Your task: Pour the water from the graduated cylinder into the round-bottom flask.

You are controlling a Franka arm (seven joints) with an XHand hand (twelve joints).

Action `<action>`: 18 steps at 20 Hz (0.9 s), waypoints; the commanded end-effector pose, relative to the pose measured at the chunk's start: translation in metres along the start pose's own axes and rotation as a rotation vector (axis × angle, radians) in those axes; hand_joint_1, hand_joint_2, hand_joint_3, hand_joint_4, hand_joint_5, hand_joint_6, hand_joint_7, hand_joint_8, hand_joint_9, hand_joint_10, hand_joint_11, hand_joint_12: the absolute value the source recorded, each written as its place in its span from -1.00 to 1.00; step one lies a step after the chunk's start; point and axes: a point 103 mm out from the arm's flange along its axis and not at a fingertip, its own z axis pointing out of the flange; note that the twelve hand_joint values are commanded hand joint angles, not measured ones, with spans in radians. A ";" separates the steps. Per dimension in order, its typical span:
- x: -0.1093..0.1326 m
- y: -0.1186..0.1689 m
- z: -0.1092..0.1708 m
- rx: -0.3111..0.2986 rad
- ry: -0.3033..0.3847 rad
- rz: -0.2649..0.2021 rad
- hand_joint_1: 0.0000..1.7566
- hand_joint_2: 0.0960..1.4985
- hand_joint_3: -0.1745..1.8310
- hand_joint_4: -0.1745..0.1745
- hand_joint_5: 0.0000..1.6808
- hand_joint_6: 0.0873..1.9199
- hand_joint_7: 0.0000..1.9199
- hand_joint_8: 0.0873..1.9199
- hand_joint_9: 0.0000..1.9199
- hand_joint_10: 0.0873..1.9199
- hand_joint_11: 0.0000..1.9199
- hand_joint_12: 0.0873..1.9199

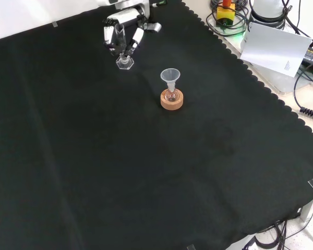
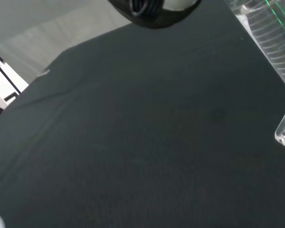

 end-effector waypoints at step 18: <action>0.016 -0.099 -0.006 0.325 -0.377 -0.023 0.45 0.38 -0.80 -1.00 0.24 -0.09 0.12 -0.13 0.55 -1.00 0.30 -0.31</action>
